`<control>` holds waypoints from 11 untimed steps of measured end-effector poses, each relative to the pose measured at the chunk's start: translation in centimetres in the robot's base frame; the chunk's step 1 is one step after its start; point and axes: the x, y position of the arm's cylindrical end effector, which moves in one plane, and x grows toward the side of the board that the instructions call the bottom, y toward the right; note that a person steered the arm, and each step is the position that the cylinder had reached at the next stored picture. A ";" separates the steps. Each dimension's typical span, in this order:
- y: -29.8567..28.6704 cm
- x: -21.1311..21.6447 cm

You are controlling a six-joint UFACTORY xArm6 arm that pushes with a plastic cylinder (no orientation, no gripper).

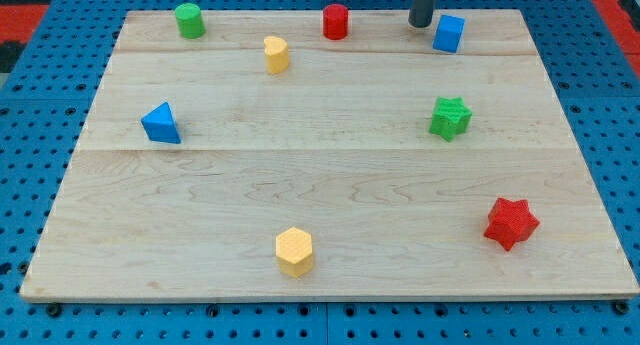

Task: Place the cube to the bottom right of the heart

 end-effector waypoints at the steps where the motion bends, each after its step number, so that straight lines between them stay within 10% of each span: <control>1: -0.1 -0.8; 5: 3.6 6.2; 8: 6.7 2.8; 11: -1.7 10.7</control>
